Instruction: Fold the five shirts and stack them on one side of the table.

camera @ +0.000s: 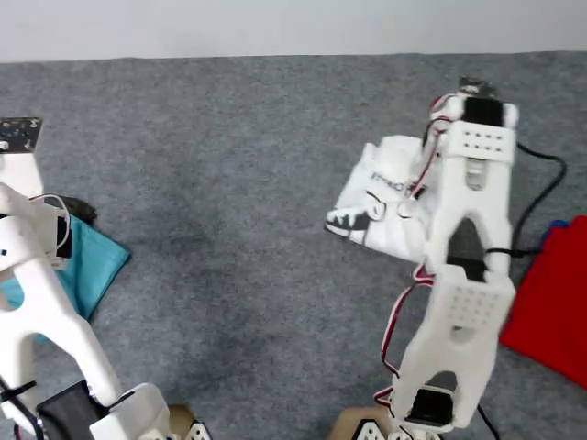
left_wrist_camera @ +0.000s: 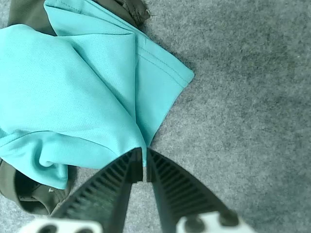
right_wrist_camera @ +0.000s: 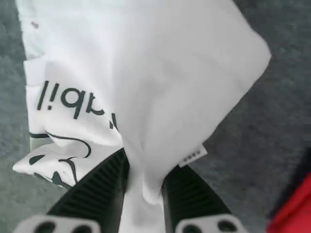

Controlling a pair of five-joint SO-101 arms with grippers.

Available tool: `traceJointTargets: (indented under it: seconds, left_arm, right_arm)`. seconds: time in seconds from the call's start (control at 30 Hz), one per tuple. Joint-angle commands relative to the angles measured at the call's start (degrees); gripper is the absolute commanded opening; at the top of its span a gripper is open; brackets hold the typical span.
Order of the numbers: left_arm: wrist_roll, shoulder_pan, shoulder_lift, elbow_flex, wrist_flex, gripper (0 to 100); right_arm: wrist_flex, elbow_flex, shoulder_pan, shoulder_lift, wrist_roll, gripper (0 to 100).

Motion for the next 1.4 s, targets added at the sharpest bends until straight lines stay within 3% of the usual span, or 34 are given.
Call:
traceJointTargets:
  seconds: [0.0, 0.3, 0.57, 0.8, 1.37]
  left_arm:
    - [0.0, 0.1, -2.3, -0.5, 0.4, 2]
    - [0.0, 2.6, -2.3, -0.5, 0.0, 2]
    - [0.0, 8.5, -2.3, -0.5, 0.0, 2]
    - [0.0, 8.5, -1.9, -0.5, 0.0, 2]
    - [0.0, 8.5, -1.8, -0.5, 0.0, 2]
  right_arm:
    - [2.6, 6.9, 3.0, -11.0, 5.7, 0.9]
    - [2.4, 18.6, 7.5, -25.1, 21.5, 0.9]
    - [2.4, 18.6, 14.9, -28.8, 23.0, 0.9]
    - [2.4, 18.5, 23.3, -28.9, 25.7, 0.9]
    - [2.3, 13.1, 36.9, -28.8, 40.4, 0.9]
